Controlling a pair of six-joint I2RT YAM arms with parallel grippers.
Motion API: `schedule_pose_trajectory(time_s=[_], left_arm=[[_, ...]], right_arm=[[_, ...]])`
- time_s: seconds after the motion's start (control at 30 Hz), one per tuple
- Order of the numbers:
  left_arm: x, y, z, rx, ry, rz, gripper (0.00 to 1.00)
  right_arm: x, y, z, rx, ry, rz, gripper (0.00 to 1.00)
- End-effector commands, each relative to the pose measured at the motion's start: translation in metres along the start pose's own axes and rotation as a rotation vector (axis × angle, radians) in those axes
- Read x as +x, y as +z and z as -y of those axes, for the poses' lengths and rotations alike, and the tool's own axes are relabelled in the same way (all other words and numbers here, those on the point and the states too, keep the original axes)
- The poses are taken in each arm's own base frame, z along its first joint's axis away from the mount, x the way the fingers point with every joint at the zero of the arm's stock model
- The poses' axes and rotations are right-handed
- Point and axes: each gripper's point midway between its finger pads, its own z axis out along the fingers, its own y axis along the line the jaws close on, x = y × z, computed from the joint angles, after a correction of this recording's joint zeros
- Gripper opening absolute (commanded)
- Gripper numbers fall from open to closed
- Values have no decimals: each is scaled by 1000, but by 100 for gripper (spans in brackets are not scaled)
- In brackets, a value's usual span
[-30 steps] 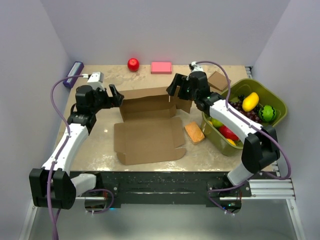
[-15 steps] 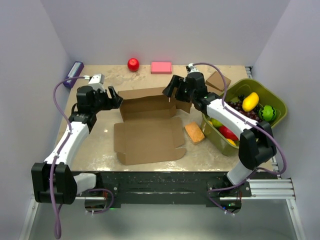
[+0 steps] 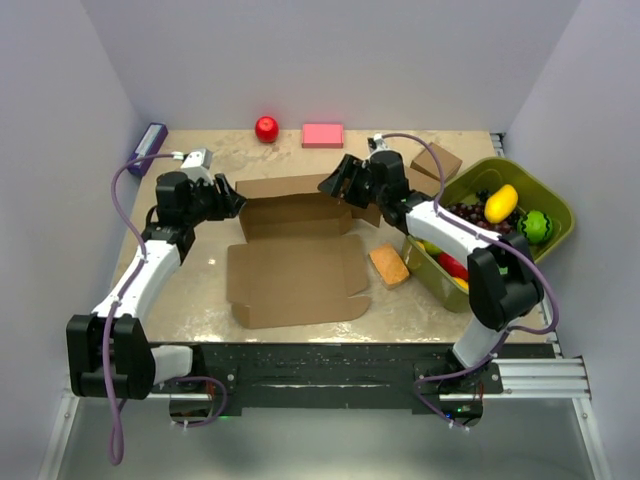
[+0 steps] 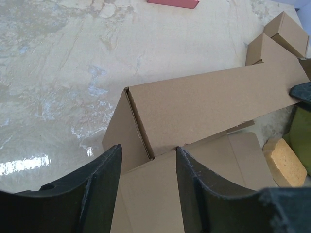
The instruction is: Fold the paper box
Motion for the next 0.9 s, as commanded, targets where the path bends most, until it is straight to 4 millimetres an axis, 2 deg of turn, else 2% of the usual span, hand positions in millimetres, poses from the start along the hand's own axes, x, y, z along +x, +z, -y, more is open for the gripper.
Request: schedule_pose_trajectory(time_s=[0.0,0.33,0.53,0.7,0.87], left_arm=[[-7,2,4,31,-1,27,52],[-3,4,3,34,-5,16,49],[-3,4,3,34,-4,15,48],[-1,5,3,36,-7,10,48],[0,5,3,41,-7,7,48]], right_arm=[[-15,-9,-23,-92,52,70,70],[-13,-9,-22,-178,244,156,52],[-17,-18,-25,-230,328,212,42],[-23,-22,-29,-271,379,244,34],[-23,-20,-30,-286,400,243,22]])
